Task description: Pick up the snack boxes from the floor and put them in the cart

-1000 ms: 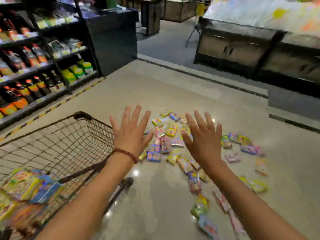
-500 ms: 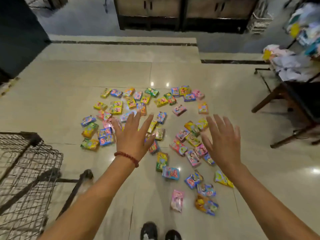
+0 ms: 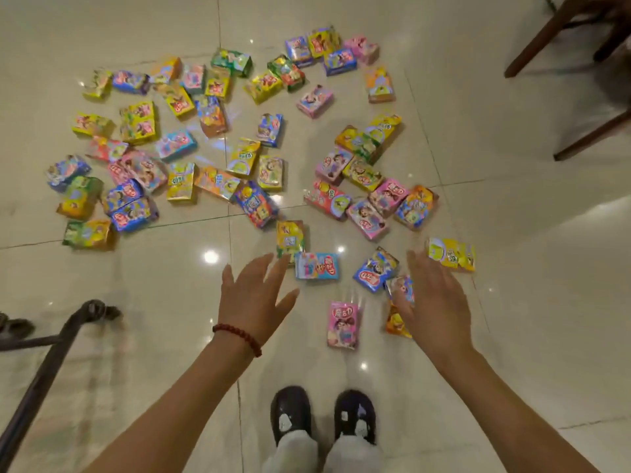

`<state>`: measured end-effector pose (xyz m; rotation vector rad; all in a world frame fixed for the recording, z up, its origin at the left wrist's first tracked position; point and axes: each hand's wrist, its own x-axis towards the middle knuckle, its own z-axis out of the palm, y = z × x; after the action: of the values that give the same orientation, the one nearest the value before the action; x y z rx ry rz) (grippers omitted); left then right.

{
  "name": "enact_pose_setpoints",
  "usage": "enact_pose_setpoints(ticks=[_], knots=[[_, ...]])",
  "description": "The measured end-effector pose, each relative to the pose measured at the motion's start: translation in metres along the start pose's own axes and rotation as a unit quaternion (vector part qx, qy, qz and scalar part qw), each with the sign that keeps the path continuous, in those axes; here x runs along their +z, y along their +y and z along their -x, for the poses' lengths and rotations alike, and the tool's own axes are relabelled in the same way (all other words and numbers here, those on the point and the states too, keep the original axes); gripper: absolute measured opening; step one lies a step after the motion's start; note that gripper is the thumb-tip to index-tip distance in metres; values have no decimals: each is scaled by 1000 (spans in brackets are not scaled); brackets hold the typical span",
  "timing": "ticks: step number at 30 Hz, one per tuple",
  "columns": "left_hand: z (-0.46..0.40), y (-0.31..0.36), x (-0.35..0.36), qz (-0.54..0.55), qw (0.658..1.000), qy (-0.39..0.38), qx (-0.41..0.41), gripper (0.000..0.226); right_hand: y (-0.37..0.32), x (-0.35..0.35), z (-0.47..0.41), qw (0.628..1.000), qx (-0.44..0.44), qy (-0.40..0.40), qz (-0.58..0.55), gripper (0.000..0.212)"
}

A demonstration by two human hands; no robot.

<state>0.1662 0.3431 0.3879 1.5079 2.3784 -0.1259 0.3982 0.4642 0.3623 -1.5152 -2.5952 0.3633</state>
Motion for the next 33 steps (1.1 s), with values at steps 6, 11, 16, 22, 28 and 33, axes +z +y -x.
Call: enact_pose_setpoints(ticks=[6, 11, 16, 22, 28, 33], knots=[[-77, 1, 150, -5, 999, -1, 40, 67, 35, 169, 11, 993, 40, -109, 12, 76], [-171, -5, 266, 5, 991, 59, 119, 75, 62, 306, 6, 974, 54, -216, 50, 95], [-254, -23, 338, -23, 993, -63, 95, 102, 66, 390, -3, 955, 120, -268, 46, 130], [-249, -32, 389, -126, 986, -87, 72, 120, 66, 432, 42, 948, 193, -252, -17, 131], [-203, -37, 410, 38, 997, -57, 47, 109, 53, 447, 66, 950, 218, -205, -89, 119], [-193, -44, 425, 155, 986, -60, 12, 110, 54, 458, 73, 945, 192, -191, -184, 106]])
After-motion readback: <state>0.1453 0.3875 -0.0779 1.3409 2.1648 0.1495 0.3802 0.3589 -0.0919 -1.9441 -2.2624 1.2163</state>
